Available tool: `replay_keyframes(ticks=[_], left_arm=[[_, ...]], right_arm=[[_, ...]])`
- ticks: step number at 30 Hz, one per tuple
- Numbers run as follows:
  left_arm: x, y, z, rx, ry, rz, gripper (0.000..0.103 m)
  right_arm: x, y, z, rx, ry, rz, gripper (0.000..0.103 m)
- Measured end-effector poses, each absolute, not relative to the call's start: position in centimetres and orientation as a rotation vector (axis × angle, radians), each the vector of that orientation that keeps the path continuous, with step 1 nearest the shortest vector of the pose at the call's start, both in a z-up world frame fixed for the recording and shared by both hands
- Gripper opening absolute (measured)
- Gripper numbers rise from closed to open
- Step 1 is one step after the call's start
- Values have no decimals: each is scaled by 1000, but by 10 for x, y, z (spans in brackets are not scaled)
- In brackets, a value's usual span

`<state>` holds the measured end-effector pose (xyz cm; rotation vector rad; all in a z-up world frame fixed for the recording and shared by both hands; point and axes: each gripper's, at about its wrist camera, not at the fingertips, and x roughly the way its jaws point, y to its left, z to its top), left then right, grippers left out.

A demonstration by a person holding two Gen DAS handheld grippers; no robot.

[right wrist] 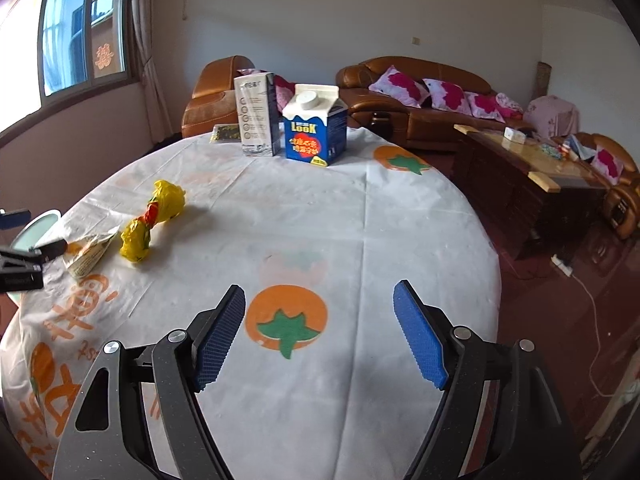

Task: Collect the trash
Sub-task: 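Move both tools back over the table toward the remaining wrappers, then grasp the orange-print snack packet with the left tool while the right tool grasps the yellow-red wrapper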

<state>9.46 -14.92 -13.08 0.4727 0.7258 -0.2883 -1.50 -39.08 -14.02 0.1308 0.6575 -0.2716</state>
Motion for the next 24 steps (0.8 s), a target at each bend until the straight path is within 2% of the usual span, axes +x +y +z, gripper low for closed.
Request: replay_keyframes(ticks=[5, 6, 7, 9, 10, 11, 13, 18, 24], left_arm=[[99, -164, -148, 499, 763, -319, 96], [103, -161, -151, 486, 779, -320, 92], [107, -159, -153, 480, 792, -321, 82], [113, -153, -156, 461, 823, -341, 71], [115, -151, -157, 452, 834, -363, 60], [114, -150, -157, 444, 843, -391, 55], [109, -151, -157, 446, 840, -420, 33], [108, -145, -152, 432, 835, -445, 27], [110, -120, -133, 403, 793, -417, 26]], right_arm=[[-17, -394, -140, 138, 647, -273, 79], [-17, -394, -141, 139, 648, -270, 80], [-16, -393, -141, 140, 648, -264, 80], [-15, -390, -142, 139, 650, -258, 80], [-14, -389, -143, 139, 653, -253, 80], [-13, -387, -144, 138, 656, -248, 80], [-11, -383, -145, 132, 660, -243, 80], [-7, -373, -142, 119, 665, -225, 80], [3, -361, -137, 110, 671, -198, 80]])
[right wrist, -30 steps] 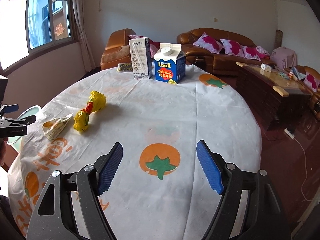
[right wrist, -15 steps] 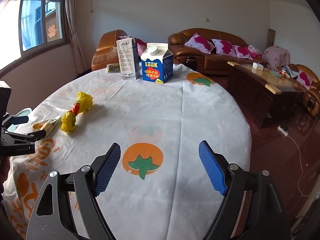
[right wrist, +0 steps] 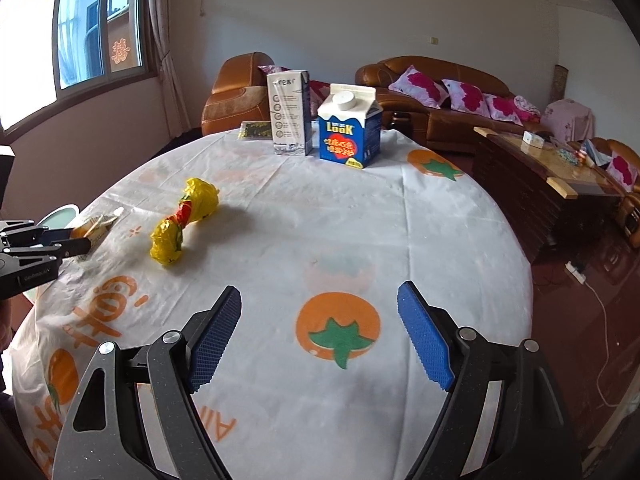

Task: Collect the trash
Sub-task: 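Grasp the orange-print snack packet with the left tool while the right tool grasps the yellow-red wrapper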

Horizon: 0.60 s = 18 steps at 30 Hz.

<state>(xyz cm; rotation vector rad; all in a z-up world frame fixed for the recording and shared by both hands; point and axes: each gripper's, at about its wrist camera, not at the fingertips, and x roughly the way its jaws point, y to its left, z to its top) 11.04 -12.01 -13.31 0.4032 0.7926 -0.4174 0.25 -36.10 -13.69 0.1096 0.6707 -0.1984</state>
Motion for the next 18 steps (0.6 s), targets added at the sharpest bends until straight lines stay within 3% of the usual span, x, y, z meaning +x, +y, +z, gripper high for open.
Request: replay_keyframes(ticks=[18], left_arm=[[126, -44, -114, 365, 746, -269, 26]], right_arm=[[104, -283, -133, 126, 780, 17, 75]])
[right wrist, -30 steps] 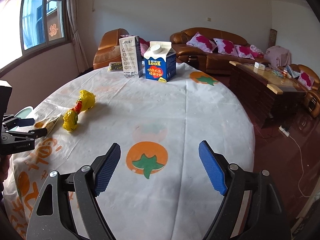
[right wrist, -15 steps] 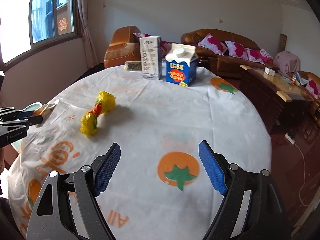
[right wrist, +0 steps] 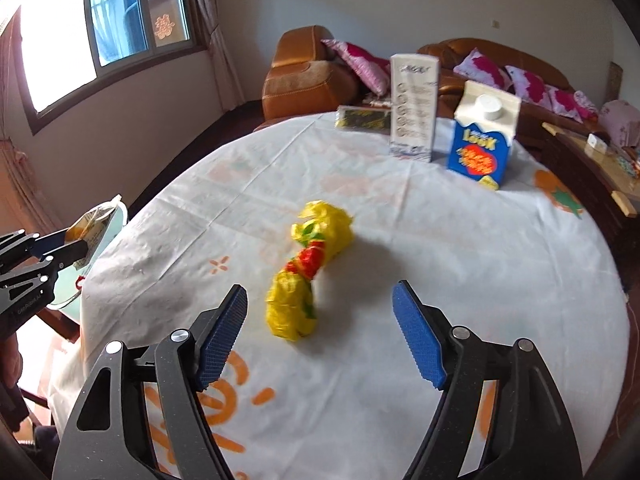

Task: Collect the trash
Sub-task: 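Grasp the orange-print snack packet with the left tool while the right tool grasps the yellow-red wrapper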

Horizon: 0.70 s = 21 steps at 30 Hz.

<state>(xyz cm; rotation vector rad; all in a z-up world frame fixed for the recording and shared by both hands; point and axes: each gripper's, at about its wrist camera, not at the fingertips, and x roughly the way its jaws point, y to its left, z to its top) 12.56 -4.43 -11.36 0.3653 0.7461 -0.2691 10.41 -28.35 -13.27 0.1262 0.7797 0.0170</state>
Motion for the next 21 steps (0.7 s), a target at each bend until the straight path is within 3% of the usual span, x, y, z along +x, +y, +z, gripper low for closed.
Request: replay_keyframes(ticks=[5, 13, 21], left_arm=[[129, -38, -115, 353, 753, -269, 26], [134, -36, -122, 345, 769, -269, 26], [135, -34, -122, 343, 769, -265, 26]], right_arm=[[123, -278, -152, 72, 910, -3, 70], [124, -341, -151, 121, 896, -195, 70], [119, -340, -139, 260, 821, -122, 67]])
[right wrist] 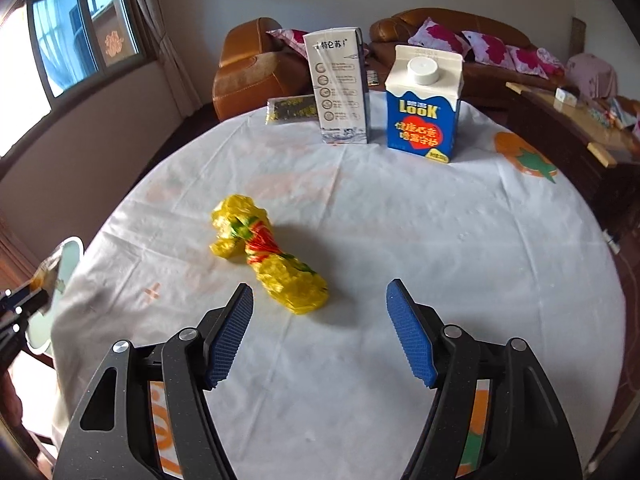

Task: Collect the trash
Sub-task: 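Grasp the orange-print snack packet with the left tool while the right tool grasps the yellow-red wrapper, then carry the snack packet and yellow-red wrapper over the blue bin and open both tools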

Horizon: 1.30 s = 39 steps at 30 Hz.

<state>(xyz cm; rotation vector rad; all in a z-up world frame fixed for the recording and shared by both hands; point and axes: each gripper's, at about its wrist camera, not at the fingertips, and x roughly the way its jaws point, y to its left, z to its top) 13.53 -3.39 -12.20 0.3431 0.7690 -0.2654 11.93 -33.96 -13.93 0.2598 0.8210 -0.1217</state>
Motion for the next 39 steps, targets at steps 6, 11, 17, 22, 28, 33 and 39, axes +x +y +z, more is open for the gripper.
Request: replay_keyframes(ticks=[6, 11, 17, 22, 28, 33, 39], left_arm=[[136, -30, -122, 341, 774, -265, 26], [138, -26, -121, 331, 774, -257, 26], [136, -16, -112, 322, 756, -243, 26], [132, -4, -107, 320, 747, -227, 26], [131, 18, -108, 319, 748, -180, 26], [131, 36, -110, 318, 756, -146, 26], [131, 49, -112, 310, 762, -123, 26]], right_arm=[[141, -342, -158, 348, 884, -71, 37], [137, -339, -154, 322, 872, -48, 33], [135, -324, -141, 243, 821, -18, 31], [138, -301, -129, 179, 783, 38, 31], [149, -273, -122, 121, 760, 102, 31], [158, -253, -116, 81, 742, 142, 31], [168, -228, -112, 41, 734, 184, 31]])
